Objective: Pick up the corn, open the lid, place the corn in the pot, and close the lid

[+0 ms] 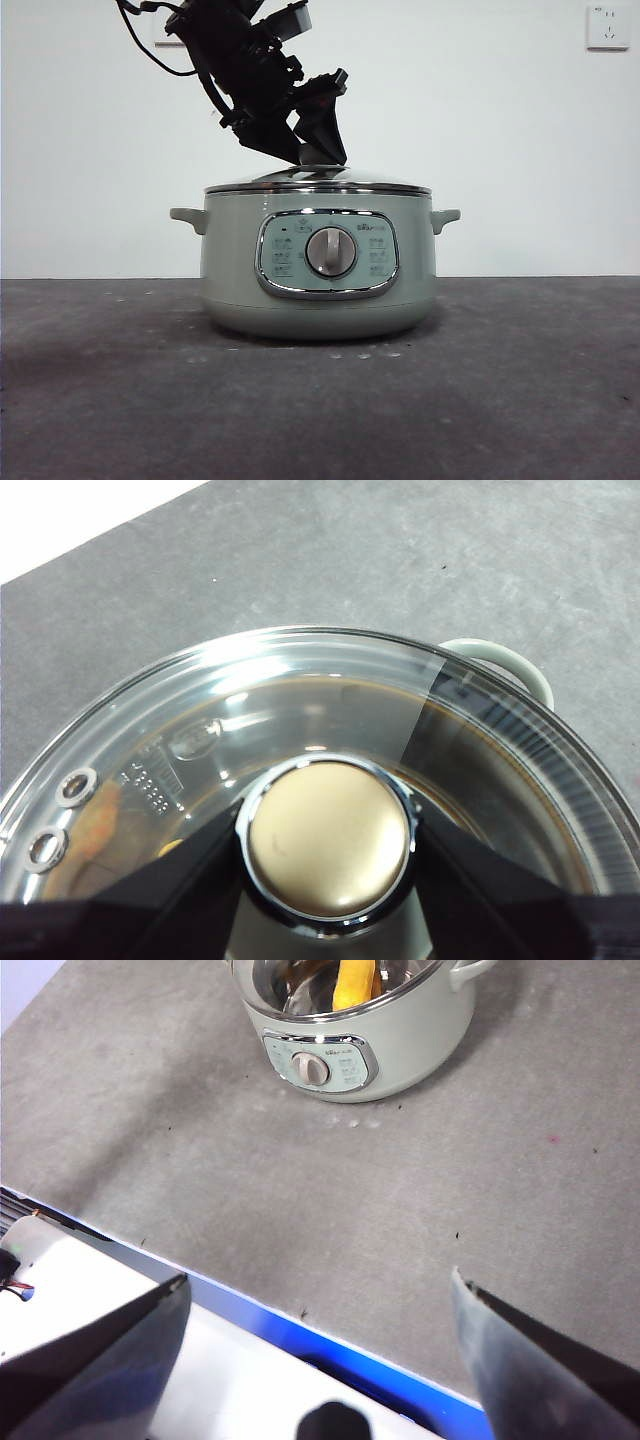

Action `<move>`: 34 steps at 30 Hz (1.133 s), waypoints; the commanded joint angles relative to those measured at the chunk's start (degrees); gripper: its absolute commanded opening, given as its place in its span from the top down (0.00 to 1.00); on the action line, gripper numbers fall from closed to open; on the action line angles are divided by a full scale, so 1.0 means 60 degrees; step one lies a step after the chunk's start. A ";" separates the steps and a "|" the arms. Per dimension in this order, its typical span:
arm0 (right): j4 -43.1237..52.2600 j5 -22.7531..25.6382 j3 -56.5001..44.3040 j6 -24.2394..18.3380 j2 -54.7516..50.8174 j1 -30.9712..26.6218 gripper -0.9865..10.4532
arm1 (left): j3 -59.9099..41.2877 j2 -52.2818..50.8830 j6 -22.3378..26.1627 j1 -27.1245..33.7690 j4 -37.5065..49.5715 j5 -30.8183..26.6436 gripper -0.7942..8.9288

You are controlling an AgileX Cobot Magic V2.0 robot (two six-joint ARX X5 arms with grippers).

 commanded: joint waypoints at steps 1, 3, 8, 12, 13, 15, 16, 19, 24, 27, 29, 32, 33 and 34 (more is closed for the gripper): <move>-0.0248 0.0015 -0.0062 0.0058 -0.0033 0.0015 0.53 | -0.0004 0.0117 0.0058 -0.0066 -0.0135 0.0080 0.46; -0.0248 0.0015 -0.0062 0.0058 -0.0033 0.0015 0.53 | -0.0004 0.0051 0.0058 -0.0055 -0.0182 0.0080 0.46; -0.0248 0.0058 -0.0062 0.0051 -0.0033 0.0015 0.53 | -0.0004 -0.0364 0.0062 0.0004 -0.0197 0.0073 0.46; -0.0244 0.0120 -0.0062 0.0029 -0.0033 0.0015 0.53 | -0.0004 -0.0925 0.0058 0.0113 -0.0335 0.0076 0.46; -0.0248 0.0160 -0.0062 0.0025 -0.0033 0.0015 0.53 | -0.0004 -0.1096 0.0058 0.0135 -0.0437 0.0076 0.46; -0.0248 0.0215 -0.0062 -0.0004 -0.0033 0.0011 0.53 | -0.0004 -0.1519 0.0055 0.0175 -0.0820 0.0076 0.46; -0.0244 0.0255 -0.0062 -0.0047 -0.0033 0.0015 0.53 | -0.0004 -0.1727 0.0058 0.0175 -0.1075 0.0076 0.46; -0.0244 0.0397 -0.0062 -0.0087 -0.0033 0.0015 0.53 | -0.0004 -0.2539 0.0058 0.0175 -0.2153 0.0080 0.46; -0.0244 0.0444 -0.0062 -0.0160 -0.0011 0.0015 0.53 | -0.0004 -0.4131 -0.0036 0.0164 -0.4189 0.0379 0.47; -0.0244 0.0459 -0.0062 -0.0222 -0.0011 0.0015 0.53 | -0.0004 -0.5067 -0.0368 0.0164 -0.5289 0.0951 0.47; -0.0244 0.0525 -0.0062 -0.0226 -0.0007 0.0015 0.53 | -0.0004 -0.5657 -0.0463 0.0164 -0.5901 0.1337 0.47; -0.0244 0.0546 -0.0062 -0.0226 -0.0007 0.0015 0.53 | -0.0004 -0.6339 -0.0474 0.0164 -0.6524 0.1585 0.47; -0.0244 0.0565 -0.0062 -0.0226 -0.0007 0.0015 0.53 | -0.0004 -0.6557 -0.0477 0.0164 -0.6721 0.1585 0.47; -0.0244 0.0583 -0.0062 -0.0229 -0.0007 0.0015 0.53 | -0.0004 -0.6721 -0.0477 0.0164 -0.6870 0.1585 0.47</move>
